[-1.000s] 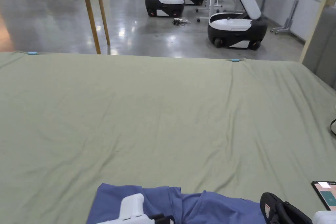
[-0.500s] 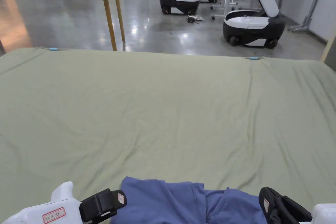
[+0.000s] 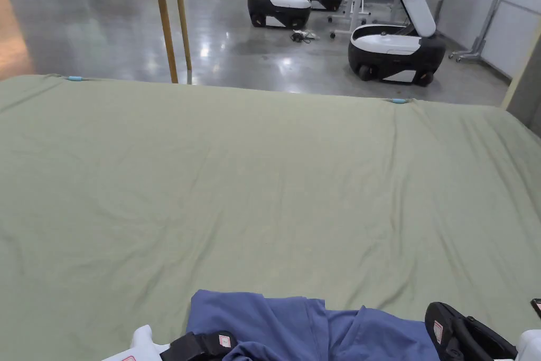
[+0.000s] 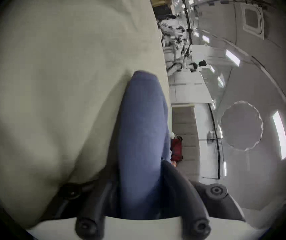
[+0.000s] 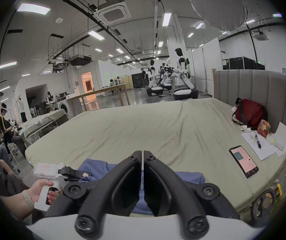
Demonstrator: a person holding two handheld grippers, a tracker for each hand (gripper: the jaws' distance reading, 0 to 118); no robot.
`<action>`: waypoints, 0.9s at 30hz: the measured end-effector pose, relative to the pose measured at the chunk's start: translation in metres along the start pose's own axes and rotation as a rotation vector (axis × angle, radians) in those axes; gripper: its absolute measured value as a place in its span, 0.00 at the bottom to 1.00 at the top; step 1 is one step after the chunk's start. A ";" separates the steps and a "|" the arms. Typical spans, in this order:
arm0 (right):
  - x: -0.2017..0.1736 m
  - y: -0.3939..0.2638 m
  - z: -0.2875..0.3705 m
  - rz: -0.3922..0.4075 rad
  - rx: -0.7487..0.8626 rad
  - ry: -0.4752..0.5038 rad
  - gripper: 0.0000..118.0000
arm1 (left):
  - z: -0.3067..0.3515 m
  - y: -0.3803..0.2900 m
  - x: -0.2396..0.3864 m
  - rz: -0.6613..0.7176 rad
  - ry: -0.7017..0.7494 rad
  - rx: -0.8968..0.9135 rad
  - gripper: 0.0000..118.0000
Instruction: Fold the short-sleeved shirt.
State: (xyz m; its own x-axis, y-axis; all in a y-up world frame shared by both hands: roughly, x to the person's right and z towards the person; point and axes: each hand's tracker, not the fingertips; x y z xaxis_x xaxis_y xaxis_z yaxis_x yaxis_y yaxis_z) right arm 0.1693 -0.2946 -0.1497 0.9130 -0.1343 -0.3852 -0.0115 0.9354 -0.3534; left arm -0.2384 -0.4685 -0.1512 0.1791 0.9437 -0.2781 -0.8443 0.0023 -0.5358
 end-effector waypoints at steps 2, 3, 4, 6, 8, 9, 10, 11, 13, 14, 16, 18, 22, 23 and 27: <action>0.002 0.001 0.000 0.001 0.000 0.003 0.07 | 0.013 0.003 0.011 -0.098 0.070 0.037 0.10; 0.003 0.002 0.000 0.001 0.000 0.002 0.07 | 0.022 0.005 0.017 -0.143 0.106 0.071 0.10; 0.005 0.002 0.000 -0.003 0.002 0.003 0.07 | 0.034 0.023 0.015 -0.185 0.143 0.115 0.10; 0.008 0.001 0.002 -0.015 0.007 0.009 0.07 | 0.060 0.036 0.023 -0.242 0.192 0.178 0.10; 0.009 0.000 0.002 -0.021 0.006 0.016 0.07 | 0.084 0.033 0.052 -0.333 0.288 0.216 0.10; 0.009 0.000 0.002 -0.021 0.006 0.020 0.07 | 0.090 0.033 0.060 -0.390 0.323 0.237 0.10; 0.010 -0.002 0.003 -0.020 0.006 0.024 0.07 | 0.094 0.030 0.070 -0.464 0.350 0.247 0.10; 0.011 -0.002 0.003 -0.019 0.006 0.025 0.07 | 0.096 0.025 0.083 -0.528 0.384 0.251 0.10; 0.013 -0.003 0.003 -0.025 0.002 0.032 0.07 | 0.090 0.030 0.091 -0.674 0.431 0.233 0.10; 0.013 -0.003 0.003 -0.028 0.002 0.035 0.07 | 0.083 0.015 0.108 -0.767 0.454 0.235 0.10; 0.015 -0.003 0.005 -0.028 0.004 0.036 0.07 | 0.058 -0.025 0.147 -0.931 0.483 0.221 0.10; 0.019 -0.003 0.008 -0.022 0.009 0.036 0.07 | 0.027 -0.062 0.174 -1.102 0.539 0.172 0.10; 0.028 -0.003 0.016 -0.010 0.022 0.024 0.07 | -0.057 -0.141 0.191 -1.434 0.704 0.014 0.10; 0.032 -0.004 0.018 -0.010 0.024 0.015 0.07 | -0.082 -0.164 0.184 -1.508 0.737 -0.028 0.10; 0.044 -0.008 0.025 -0.033 0.032 -0.001 0.07 | -0.144 -0.204 0.151 -1.629 0.926 -0.148 0.10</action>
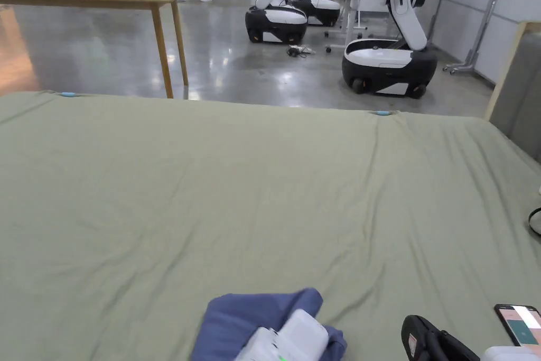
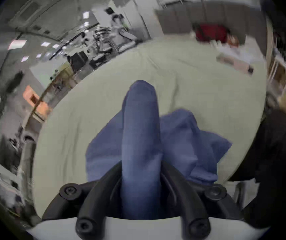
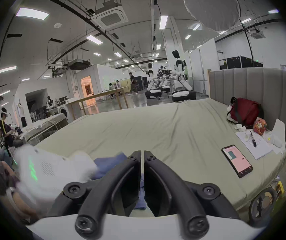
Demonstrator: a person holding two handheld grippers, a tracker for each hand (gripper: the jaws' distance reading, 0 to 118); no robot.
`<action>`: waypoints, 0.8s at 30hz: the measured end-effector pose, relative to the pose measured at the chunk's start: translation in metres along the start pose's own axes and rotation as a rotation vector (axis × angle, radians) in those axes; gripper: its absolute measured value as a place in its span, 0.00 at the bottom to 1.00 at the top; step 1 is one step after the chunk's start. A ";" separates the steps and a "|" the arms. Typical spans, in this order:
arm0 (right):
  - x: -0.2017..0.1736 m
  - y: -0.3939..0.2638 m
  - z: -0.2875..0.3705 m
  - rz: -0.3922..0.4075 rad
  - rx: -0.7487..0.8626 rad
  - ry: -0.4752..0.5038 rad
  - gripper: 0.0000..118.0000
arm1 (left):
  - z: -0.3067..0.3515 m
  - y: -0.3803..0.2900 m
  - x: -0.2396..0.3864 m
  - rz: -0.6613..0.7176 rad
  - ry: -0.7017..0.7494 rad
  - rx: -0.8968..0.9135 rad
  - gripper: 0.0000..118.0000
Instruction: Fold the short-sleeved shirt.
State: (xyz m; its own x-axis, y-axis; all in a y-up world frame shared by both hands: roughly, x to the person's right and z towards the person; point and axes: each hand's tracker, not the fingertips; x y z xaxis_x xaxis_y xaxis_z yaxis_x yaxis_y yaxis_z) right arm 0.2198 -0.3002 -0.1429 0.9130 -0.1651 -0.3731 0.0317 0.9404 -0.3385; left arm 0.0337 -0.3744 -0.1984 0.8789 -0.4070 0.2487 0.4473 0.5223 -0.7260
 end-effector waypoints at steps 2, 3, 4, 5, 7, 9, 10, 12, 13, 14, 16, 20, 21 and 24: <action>0.005 -0.001 0.002 -0.017 -0.002 0.005 0.07 | -0.012 -0.005 0.014 -0.035 0.029 0.006 0.10; 0.007 -0.002 0.003 -0.018 -0.003 0.006 0.07 | -0.015 -0.006 0.016 -0.043 0.045 -0.003 0.10; 0.009 -0.003 0.004 -0.016 -0.003 0.008 0.07 | -0.014 -0.006 0.015 -0.041 0.052 0.000 0.14; 0.010 -0.003 0.005 -0.009 -0.002 0.007 0.07 | -0.010 -0.006 0.010 -0.024 0.039 0.007 0.26; 0.011 -0.002 0.006 -0.006 -0.001 0.007 0.07 | -0.002 -0.003 -0.004 0.060 -0.011 0.022 0.80; 0.012 -0.002 0.005 -0.013 -0.002 0.014 0.08 | 0.021 -0.002 -0.029 0.169 -0.171 0.141 0.83; 0.012 -0.002 0.004 -0.015 -0.003 0.015 0.08 | 0.029 -0.004 -0.047 0.264 -0.281 0.189 0.83; 0.011 -0.002 0.004 -0.016 -0.003 0.019 0.08 | 0.040 -0.013 -0.084 0.456 -0.429 0.232 0.83; 0.011 -0.002 0.004 -0.016 -0.003 0.020 0.08 | 0.048 -0.020 -0.103 0.546 -0.466 0.290 0.83; 0.011 -0.002 0.003 -0.017 -0.002 0.021 0.08 | 0.048 -0.029 -0.120 0.638 -0.479 0.326 0.83; 0.009 -0.002 0.003 -0.021 -0.006 0.024 0.08 | 0.037 -0.048 -0.147 0.829 -0.491 0.334 0.83; 0.006 -0.003 -0.001 -0.025 -0.017 0.026 0.08 | -0.008 -0.092 -0.157 1.194 -0.735 0.233 0.03; 0.005 -0.003 -0.002 -0.023 -0.019 0.025 0.08 | -0.012 -0.094 -0.146 1.190 -0.724 0.217 0.03; 0.004 -0.003 -0.004 -0.020 -0.032 0.025 0.08 | -0.015 -0.090 -0.114 1.082 -0.791 0.177 0.03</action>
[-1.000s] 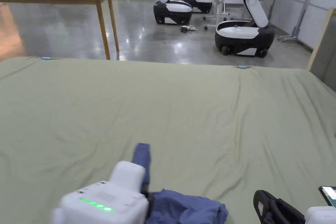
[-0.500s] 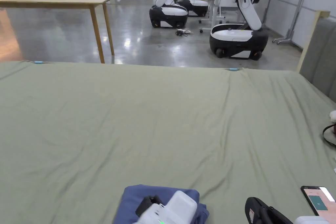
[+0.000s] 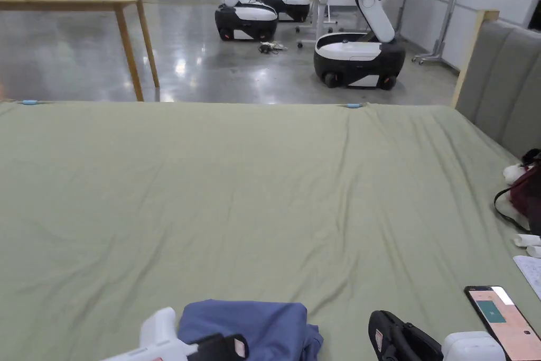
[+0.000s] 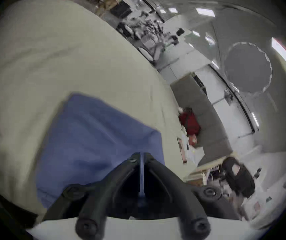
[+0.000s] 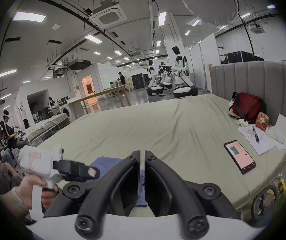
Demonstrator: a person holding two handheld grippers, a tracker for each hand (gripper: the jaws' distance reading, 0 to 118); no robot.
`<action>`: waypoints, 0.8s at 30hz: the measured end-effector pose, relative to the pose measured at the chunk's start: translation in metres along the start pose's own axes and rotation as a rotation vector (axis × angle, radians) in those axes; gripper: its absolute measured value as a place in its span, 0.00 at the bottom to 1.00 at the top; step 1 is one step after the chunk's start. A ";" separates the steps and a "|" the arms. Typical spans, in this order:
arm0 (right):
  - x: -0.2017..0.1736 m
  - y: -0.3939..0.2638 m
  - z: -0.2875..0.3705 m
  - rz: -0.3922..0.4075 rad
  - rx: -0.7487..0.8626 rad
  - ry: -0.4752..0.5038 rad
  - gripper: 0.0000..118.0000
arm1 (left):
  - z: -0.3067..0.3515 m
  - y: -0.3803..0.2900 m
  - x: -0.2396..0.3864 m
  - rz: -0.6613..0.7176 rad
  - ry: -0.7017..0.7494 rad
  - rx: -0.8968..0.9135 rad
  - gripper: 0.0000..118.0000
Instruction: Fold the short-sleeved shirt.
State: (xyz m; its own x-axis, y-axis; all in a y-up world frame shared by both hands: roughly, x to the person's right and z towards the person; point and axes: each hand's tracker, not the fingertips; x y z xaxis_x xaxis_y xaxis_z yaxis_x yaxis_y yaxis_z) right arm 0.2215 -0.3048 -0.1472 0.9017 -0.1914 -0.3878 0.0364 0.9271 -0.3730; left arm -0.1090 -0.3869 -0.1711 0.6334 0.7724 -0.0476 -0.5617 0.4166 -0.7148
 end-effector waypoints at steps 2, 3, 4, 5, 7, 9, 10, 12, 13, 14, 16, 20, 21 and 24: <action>-0.001 0.000 -0.003 0.003 -0.012 -0.001 0.08 | -0.018 -0.021 0.014 0.006 -0.055 -0.061 0.03; -0.002 0.000 -0.005 0.004 -0.020 -0.002 0.08 | -0.028 -0.028 0.019 0.000 -0.074 -0.089 0.03; -0.002 0.000 -0.007 0.003 -0.028 -0.002 0.08 | -0.040 -0.035 0.023 -0.022 -0.059 -0.120 0.03; -0.002 0.000 -0.008 0.001 -0.037 0.000 0.08 | -0.056 -0.039 0.019 -0.041 -0.018 -0.150 0.03; -0.004 0.000 -0.009 0.000 -0.054 0.004 0.08 | -0.074 -0.045 0.016 -0.067 0.046 -0.173 0.03; -0.005 0.000 -0.012 0.002 -0.074 0.012 0.08 | -0.070 -0.044 0.024 -0.056 0.031 -0.164 0.03; -0.007 0.000 -0.015 0.002 -0.080 0.016 0.09 | -0.066 -0.043 0.025 -0.048 0.013 -0.158 0.03; -0.011 0.000 -0.026 -0.011 -0.113 0.038 0.09 | -0.051 -0.040 0.031 -0.095 -0.020 -0.116 0.03; -0.014 -0.001 -0.035 -0.028 -0.143 0.060 0.09 | -0.038 -0.035 0.034 -0.126 -0.014 -0.093 0.03; -0.016 -0.005 -0.047 -0.051 -0.171 0.078 0.09 | -0.026 -0.031 0.037 -0.144 -0.004 -0.061 0.03; -0.020 -0.015 -0.071 -0.095 -0.225 0.111 0.09 | -0.002 -0.022 0.034 -0.155 -0.011 -0.009 0.04; -0.015 -0.051 -0.117 -0.235 -0.353 0.232 0.09 | 0.047 0.000 0.011 -0.209 0.067 0.086 0.56; -0.012 -0.059 -0.123 -0.251 -0.374 0.242 0.09 | 0.053 0.006 0.000 -0.222 0.091 0.086 0.80; 0.002 -0.080 -0.136 -0.316 -0.414 0.144 0.08 | 0.068 0.015 -0.038 -0.210 0.121 0.059 0.96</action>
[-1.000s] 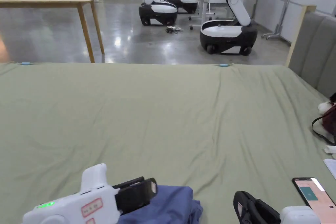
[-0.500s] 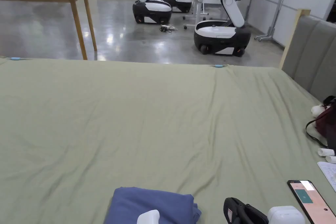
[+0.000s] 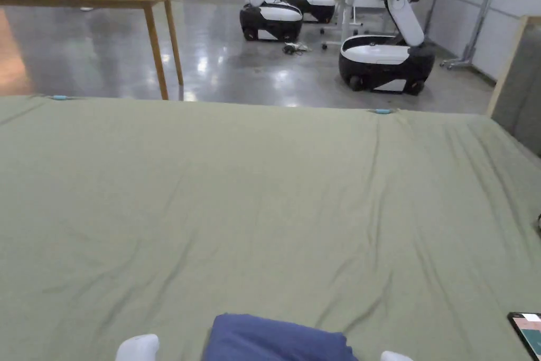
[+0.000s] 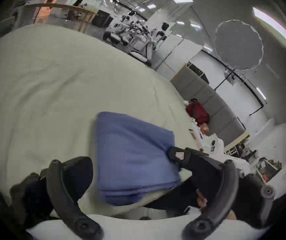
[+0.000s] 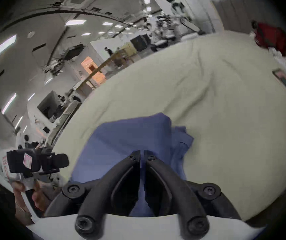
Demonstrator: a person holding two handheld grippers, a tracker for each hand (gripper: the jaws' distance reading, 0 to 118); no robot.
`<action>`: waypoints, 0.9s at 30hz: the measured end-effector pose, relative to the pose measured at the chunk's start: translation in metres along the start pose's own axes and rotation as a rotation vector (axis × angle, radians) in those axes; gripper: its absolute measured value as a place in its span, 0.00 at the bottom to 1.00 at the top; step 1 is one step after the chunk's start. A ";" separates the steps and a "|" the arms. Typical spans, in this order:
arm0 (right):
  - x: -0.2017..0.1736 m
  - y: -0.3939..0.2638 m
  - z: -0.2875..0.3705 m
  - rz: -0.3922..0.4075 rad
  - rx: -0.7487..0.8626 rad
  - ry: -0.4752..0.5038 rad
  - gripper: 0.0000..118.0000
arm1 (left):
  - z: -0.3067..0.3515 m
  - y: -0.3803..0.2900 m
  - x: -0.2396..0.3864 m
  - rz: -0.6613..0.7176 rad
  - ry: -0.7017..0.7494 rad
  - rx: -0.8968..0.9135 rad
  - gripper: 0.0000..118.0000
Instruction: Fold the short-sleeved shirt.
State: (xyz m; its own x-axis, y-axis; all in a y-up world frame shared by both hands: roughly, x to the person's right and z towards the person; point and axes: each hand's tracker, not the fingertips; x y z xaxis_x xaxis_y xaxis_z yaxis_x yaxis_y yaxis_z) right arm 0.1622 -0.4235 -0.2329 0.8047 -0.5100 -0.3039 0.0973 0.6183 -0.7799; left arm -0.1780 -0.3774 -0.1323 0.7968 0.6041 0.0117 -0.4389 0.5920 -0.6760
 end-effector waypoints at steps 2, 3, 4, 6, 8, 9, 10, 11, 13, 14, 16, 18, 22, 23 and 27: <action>0.010 0.000 -0.002 -0.059 0.013 -0.002 0.08 | -0.001 0.004 -0.020 0.074 -0.004 -0.040 0.96; 0.015 -0.001 -0.001 -0.074 0.023 0.024 0.08 | -0.006 0.003 -0.035 0.130 -0.024 -0.055 0.96; 0.016 0.001 -0.001 -0.072 0.024 0.031 0.08 | -0.012 0.002 -0.048 0.202 -0.085 -0.071 0.97; 0.012 0.005 0.000 -0.050 0.023 0.023 0.08 | -0.033 -0.005 -0.070 0.404 -0.210 -0.097 0.97; 0.009 0.007 0.001 -0.027 0.019 0.015 0.08 | -0.050 -0.014 -0.085 0.563 -0.463 -0.037 0.96; 0.008 0.008 0.001 -0.023 0.018 0.013 0.08 | -0.064 -0.015 -0.102 0.641 -0.569 -0.039 0.96; 0.007 0.009 0.001 -0.019 0.020 0.010 0.08 | -0.077 -0.018 -0.104 0.720 -0.650 -0.069 0.92; 0.007 0.008 0.000 -0.016 0.023 0.008 0.08 | -0.087 -0.021 -0.099 0.743 -0.647 -0.060 0.81; 0.005 0.009 0.000 -0.012 0.026 0.004 0.08 | -0.095 -0.020 -0.085 0.612 -0.511 -0.106 0.60; 0.004 0.010 0.000 -0.010 0.027 0.000 0.08 | -0.098 -0.018 -0.077 0.540 -0.425 -0.148 0.50; 0.002 0.009 0.002 -0.003 0.037 -0.012 0.08 | -0.100 -0.022 -0.072 0.479 -0.292 -0.185 0.27; 0.000 0.011 0.006 -0.001 0.044 -0.007 0.08 | -0.092 -0.005 -0.059 0.529 -0.337 -0.172 0.27; -0.009 0.013 0.016 0.009 0.082 0.008 0.08 | -0.048 0.023 -0.058 0.371 -0.210 -0.135 0.26; -0.017 0.015 0.021 0.022 0.085 0.007 0.08 | -0.033 0.032 -0.066 0.368 -0.209 -0.121 0.26; -0.040 0.014 0.025 0.061 0.098 0.011 0.08 | 0.032 0.072 -0.113 0.264 -0.066 -0.065 0.26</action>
State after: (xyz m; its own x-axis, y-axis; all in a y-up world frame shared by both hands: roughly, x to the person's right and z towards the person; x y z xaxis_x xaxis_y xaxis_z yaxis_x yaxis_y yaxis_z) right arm 0.1460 -0.3796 -0.2183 0.8045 -0.4756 -0.3559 0.1051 0.7036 -0.7027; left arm -0.3128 -0.3860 -0.1582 0.6284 0.7678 -0.1248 -0.5986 0.3747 -0.7080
